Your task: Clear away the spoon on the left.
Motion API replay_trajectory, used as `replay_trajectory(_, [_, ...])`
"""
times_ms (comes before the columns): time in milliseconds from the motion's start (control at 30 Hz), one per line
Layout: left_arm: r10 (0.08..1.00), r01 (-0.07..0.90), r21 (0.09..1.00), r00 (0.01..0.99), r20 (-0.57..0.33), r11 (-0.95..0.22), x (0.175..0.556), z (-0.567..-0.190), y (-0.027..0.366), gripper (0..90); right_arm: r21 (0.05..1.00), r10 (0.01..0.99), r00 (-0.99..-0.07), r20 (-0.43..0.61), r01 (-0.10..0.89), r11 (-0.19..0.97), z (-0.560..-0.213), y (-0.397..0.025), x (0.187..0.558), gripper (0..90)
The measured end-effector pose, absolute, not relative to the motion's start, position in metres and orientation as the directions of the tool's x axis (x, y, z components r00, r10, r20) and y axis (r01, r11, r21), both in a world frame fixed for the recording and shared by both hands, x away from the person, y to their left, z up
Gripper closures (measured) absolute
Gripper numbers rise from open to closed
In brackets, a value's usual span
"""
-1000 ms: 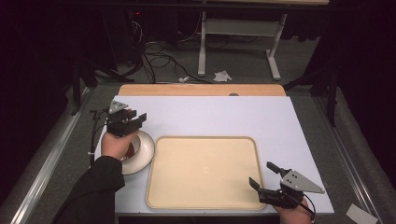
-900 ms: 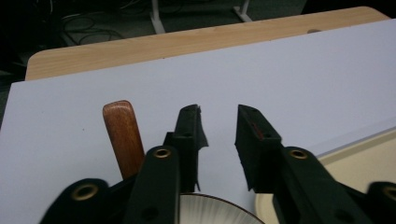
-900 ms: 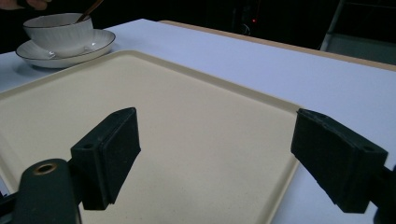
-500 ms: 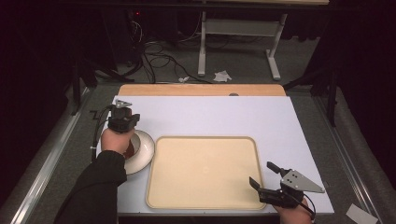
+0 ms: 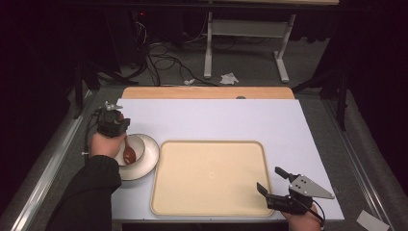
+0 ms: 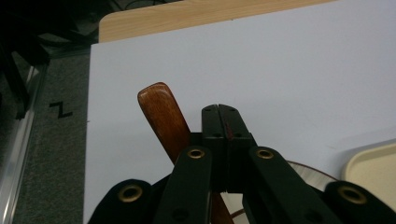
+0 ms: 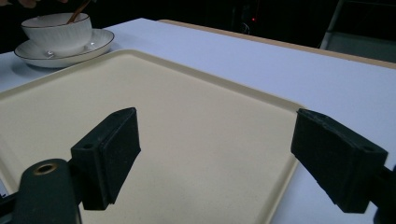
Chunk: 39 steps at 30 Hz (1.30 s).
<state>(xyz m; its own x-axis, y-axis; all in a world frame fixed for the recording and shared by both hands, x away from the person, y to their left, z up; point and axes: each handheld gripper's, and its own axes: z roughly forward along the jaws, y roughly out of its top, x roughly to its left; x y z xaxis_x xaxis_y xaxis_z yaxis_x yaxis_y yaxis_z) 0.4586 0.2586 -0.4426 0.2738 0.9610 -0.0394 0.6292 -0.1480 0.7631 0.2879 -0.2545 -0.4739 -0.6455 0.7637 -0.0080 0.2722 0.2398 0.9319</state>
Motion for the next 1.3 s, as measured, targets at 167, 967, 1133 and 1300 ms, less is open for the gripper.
replay_trajectory(167, [0.970,0.651,0.746,0.241,-0.029,-0.139,0.459,-0.441,0.271,90.0,0.931,0.766,-0.643,-0.006,0.275,0.238,-0.474,-0.255,0.287,16.8])
replay_trajectory(967, [0.986,0.665,0.737,0.166,0.014,-0.123,0.430,-0.440,0.334,90.0,0.929,0.768,-0.640,-0.008,0.279,0.242,-0.474,-0.253,0.288,16.9])
replay_trajectory(1133, [0.985,0.659,0.739,0.170,0.036,-0.141,0.416,-0.442,0.343,90.0,0.929,0.769,-0.640,-0.008,0.279,0.242,-0.474,-0.253,0.288,16.8])
replay_trajectory(1300, [0.985,0.649,0.748,0.172,0.034,-0.139,0.402,-0.445,0.351,90.0,0.930,0.767,-0.642,-0.011,0.275,0.244,-0.474,-0.253,0.288,16.8])
